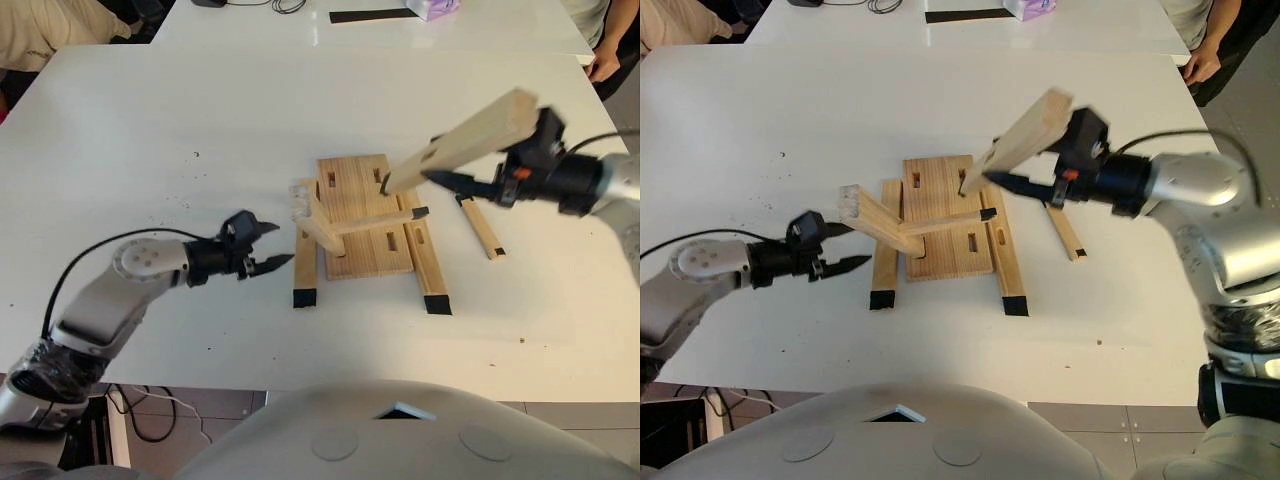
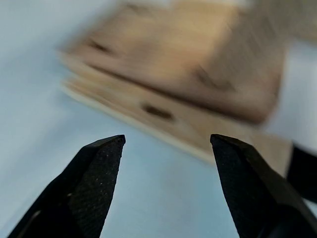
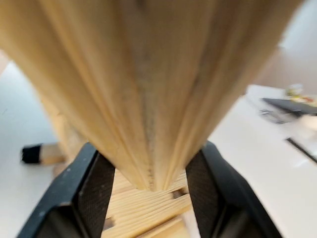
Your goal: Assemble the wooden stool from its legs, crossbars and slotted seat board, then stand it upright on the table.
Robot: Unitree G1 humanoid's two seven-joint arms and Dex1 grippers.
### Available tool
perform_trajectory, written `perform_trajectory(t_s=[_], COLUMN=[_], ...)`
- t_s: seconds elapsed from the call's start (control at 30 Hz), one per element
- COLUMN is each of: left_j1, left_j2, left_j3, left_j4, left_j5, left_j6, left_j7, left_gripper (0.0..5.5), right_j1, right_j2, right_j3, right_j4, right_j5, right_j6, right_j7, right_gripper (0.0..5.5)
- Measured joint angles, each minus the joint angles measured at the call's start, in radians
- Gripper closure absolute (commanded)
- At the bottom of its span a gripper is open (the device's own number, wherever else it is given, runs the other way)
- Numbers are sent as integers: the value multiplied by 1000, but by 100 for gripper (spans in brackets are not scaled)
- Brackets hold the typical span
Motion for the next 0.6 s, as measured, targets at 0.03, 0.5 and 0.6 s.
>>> perform_trajectory(t_s=[0.03,0.5,0.6], left_j1=[3,73,70], left_j2=[-4,-52,-57], left_j3=[-2,-17,-20], left_j4=[-3,-92,-106], left_j5=[14,158,176], left_j6=[-5,-32,-17], left_j7=[-4,-63,-67], left_gripper=[229,229,229], right_j1=[18,78,93], right_j2=[0,-11,-4], right_j3=[0,-60,-59], right_j4=[0,54,75], right_j5=[-20,-103,-124], right_j6=[-14,-116,-137], right_j7=[8,130,137], right_gripper=[346,346,346])
